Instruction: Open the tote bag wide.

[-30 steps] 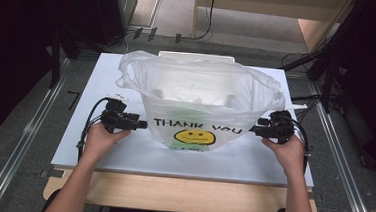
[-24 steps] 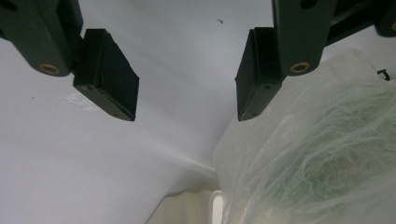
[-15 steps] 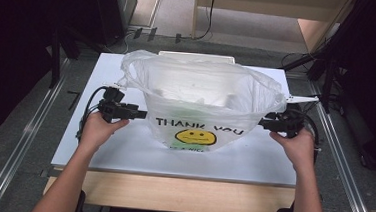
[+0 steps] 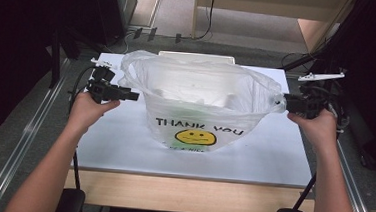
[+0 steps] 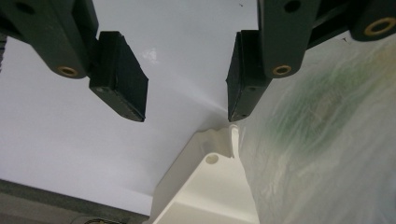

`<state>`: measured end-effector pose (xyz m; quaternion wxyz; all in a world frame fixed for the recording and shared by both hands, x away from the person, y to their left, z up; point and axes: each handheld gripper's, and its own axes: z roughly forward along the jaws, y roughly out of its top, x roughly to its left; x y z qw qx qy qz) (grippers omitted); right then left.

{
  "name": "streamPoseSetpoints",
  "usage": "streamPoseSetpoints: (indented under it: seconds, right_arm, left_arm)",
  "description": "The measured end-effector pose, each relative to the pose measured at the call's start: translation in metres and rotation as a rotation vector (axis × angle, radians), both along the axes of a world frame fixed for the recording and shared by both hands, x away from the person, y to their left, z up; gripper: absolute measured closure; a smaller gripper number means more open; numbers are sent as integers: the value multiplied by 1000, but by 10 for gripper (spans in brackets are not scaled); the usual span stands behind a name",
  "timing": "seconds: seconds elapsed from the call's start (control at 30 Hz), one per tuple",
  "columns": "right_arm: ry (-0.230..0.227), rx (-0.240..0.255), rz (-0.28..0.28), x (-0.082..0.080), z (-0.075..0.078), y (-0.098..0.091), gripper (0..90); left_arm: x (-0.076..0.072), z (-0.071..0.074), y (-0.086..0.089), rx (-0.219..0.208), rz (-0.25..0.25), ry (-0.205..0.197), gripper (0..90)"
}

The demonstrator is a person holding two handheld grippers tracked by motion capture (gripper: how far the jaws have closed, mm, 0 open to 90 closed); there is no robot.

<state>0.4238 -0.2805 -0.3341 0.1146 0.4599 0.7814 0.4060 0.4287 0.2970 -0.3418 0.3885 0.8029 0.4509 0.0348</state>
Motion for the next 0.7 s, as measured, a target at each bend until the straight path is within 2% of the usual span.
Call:
streamPoseSetpoints:
  seconds: [0.07, 0.2, 0.23, 0.33, 0.43, 0.47, 0.5, 0.53, 0.57, 0.63, 0.7]
  right_arm:
    - [-6, 3, 12, 3, 9, 0, 504]
    - [-39, 7, 46, 9, 25, -1, 533]
    - [-46, 5, 54, 12, 33, -1, 543]
    - [-56, 18, 70, 15, 40, -1, 558]
    - [-66, 6, 82, 19, 52, 1, 581]
    - [-70, 2, 90, 20, 57, 2, 592]
    - [-81, 3, 112, 20, 66, 7, 602]
    - [-81, 3, 112, 20, 66, 7, 602]
    - [-90, 1, 123, 21, 71, 9, 610]
    - [-95, 2, 144, 22, 80, 15, 623]
    - [-95, 11, 160, 23, 89, 22, 649]
  left_arm:
    - [3, 5, 0, 29, -16, -2, 474]
    - [10, 18, 3, 28, -32, -17, 495]
    - [12, 22, 4, 24, -33, -11, 506]
    - [19, 34, 6, 24, -49, -27, 518]
    - [25, 46, 6, 27, -68, -49, 560]
    - [26, 50, 6, 31, -70, -57, 585]
    - [30, 60, 8, -1, -58, -64, 622]
    - [30, 60, 8, -1, -58, -64, 637]
    - [32, 66, 9, -22, -57, -63, 637]
    - [34, 76, 8, -8, -73, -83, 719]
    - [37, 87, 7, -7, -90, -87, 784]
